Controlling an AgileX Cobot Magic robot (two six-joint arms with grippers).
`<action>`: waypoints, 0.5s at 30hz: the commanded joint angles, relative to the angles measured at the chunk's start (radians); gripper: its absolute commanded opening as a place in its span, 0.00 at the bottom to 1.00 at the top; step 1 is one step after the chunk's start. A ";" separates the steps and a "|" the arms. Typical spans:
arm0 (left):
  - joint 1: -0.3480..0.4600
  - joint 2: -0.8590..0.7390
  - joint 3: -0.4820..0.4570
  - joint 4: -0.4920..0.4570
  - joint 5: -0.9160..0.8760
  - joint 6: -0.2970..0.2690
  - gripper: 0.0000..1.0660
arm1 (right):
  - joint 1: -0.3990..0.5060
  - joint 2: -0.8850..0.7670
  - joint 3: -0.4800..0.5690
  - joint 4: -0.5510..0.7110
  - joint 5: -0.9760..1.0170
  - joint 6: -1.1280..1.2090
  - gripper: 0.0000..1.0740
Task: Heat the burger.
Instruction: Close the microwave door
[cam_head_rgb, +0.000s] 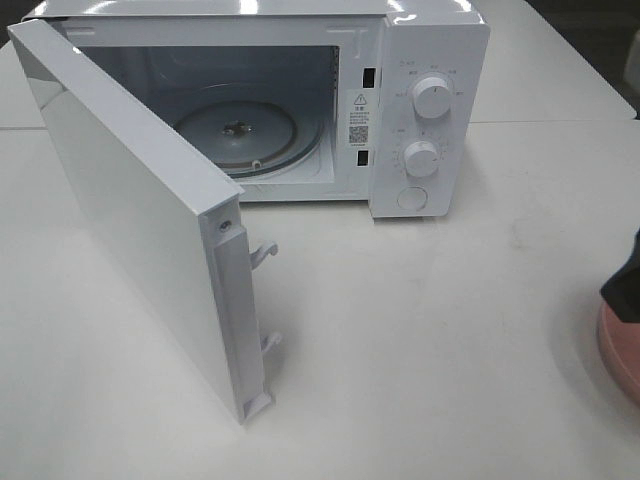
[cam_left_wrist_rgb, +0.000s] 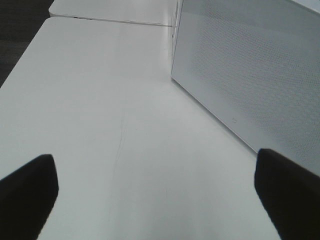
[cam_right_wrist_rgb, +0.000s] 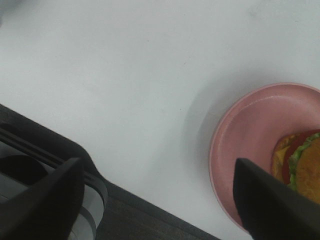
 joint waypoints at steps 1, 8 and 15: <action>0.000 -0.022 0.002 -0.005 -0.007 0.000 0.94 | -0.001 -0.052 -0.004 0.000 0.033 -0.020 0.73; 0.000 -0.022 0.002 -0.005 -0.007 0.000 0.94 | -0.002 -0.224 0.003 -0.001 0.075 -0.022 0.72; 0.000 -0.022 0.002 -0.005 -0.007 0.000 0.94 | -0.070 -0.348 0.096 0.001 0.074 -0.028 0.72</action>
